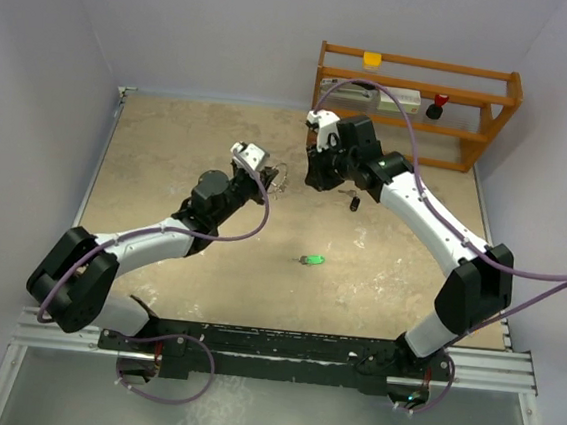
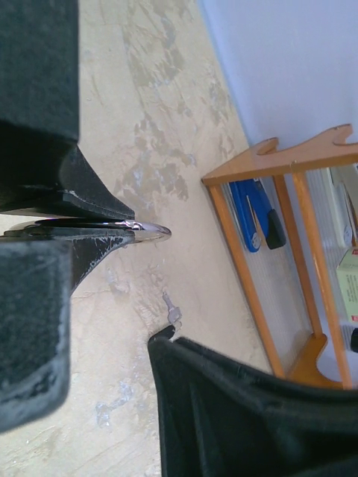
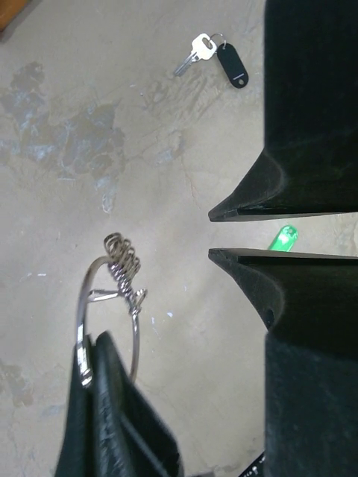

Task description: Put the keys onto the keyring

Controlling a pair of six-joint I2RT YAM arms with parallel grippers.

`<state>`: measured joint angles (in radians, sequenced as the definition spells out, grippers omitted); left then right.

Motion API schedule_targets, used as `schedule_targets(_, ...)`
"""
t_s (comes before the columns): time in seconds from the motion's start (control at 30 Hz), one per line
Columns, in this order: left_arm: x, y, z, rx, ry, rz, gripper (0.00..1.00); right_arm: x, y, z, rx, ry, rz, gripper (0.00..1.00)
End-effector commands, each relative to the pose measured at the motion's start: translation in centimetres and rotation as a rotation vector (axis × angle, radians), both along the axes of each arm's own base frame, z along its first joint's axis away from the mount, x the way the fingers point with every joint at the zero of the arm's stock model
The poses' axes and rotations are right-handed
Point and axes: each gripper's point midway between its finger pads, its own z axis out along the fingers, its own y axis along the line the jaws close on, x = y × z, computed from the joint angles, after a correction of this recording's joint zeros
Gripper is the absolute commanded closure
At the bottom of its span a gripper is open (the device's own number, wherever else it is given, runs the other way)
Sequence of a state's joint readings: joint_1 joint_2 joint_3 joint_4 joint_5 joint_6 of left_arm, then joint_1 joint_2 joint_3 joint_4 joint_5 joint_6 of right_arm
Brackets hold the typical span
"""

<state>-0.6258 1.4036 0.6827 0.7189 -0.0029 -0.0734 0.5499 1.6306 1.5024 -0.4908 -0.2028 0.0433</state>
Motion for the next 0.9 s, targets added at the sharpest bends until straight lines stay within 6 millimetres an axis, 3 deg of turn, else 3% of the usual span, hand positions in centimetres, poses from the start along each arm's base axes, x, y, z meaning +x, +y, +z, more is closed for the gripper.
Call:
schedule_targets(0.0, 0.4, 1.0, 3.0, -0.09, 0.006, 0.025, 1.0, 0.9, 0.7, 3.2, 0.137, -0.149, -0.013, 0.75)
schedule_targets(0.2, 0.7, 0.5, 3.1, -0.144, 0.084, 0.024, 1.0, 1.2, 1.3, 4.4, 0.225, -0.222, -0.024, 0.72)
schedule_targets(0.43, 0.9, -0.5, 3.9, -0.205, 0.118, -0.001, 1.0, 1.2, 2.4, 3.5, 0.271, -0.173, -0.018, 0.71)
schedule_targets(0.87, 0.6, -0.6, 3.8, -0.188, 0.09, -0.023, 1.0, 2.5, 4.9, 4.8, 0.422, -0.095, -0.068, 0.68)
